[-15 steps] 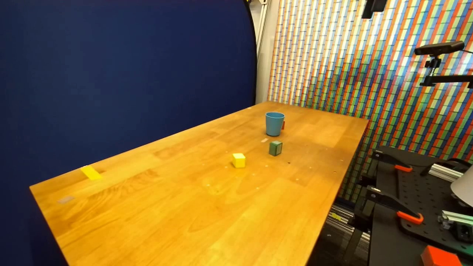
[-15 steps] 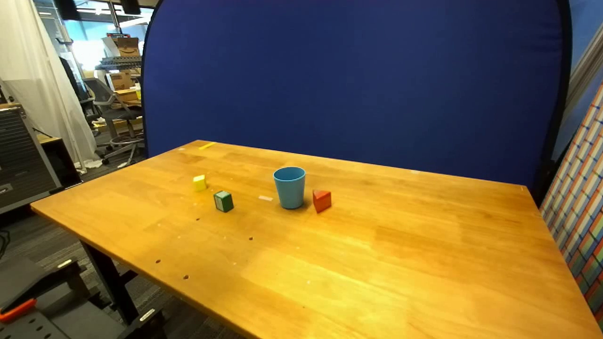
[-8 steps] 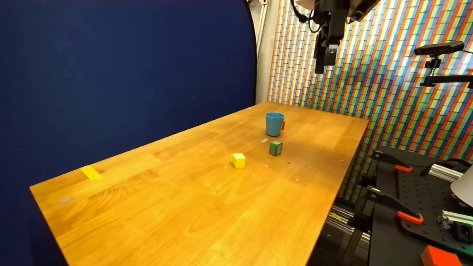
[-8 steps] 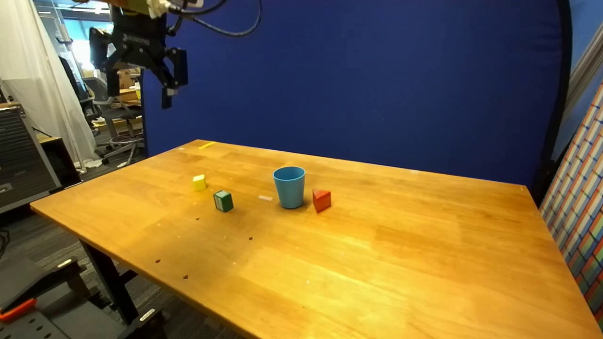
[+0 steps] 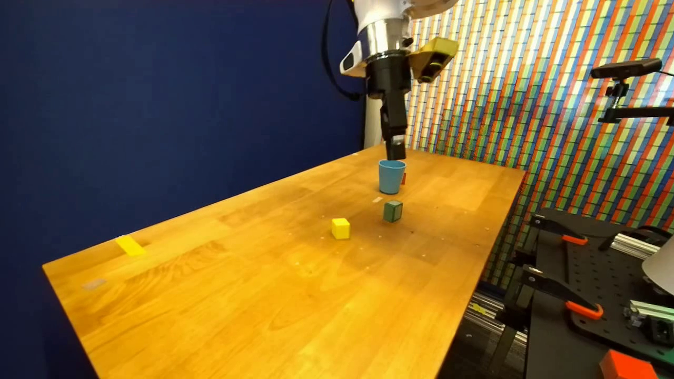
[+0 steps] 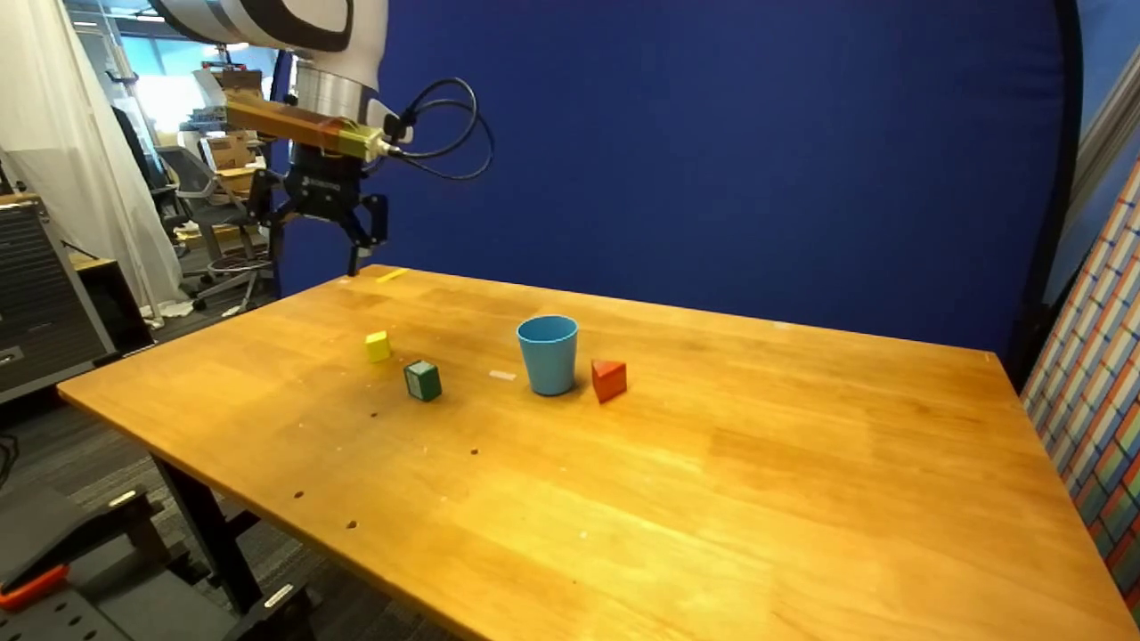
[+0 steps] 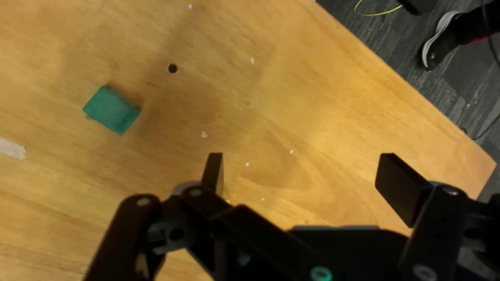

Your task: Put the yellow block in the blue cup

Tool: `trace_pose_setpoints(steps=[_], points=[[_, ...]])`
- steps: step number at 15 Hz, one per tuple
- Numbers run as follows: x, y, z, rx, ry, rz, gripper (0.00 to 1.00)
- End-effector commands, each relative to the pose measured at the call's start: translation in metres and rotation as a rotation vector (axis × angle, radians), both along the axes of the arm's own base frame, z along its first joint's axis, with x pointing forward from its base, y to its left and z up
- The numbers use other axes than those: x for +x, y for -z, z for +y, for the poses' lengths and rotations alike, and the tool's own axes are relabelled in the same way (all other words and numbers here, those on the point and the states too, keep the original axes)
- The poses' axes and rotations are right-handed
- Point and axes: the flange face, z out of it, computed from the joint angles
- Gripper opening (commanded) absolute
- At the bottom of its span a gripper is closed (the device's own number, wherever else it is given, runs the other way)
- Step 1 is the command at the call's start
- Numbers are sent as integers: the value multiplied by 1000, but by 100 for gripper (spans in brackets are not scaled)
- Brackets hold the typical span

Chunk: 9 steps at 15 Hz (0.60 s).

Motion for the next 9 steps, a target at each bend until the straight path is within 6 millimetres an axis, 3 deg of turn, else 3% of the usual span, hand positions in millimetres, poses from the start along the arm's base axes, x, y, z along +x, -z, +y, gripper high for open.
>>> trace_pose_setpoints(steps=[1,4,9], points=[[51,36,17,-85,5,-28,100],[69,63,21,-179,19,-48,100],[86,84,23,-256,27,-52,100]])
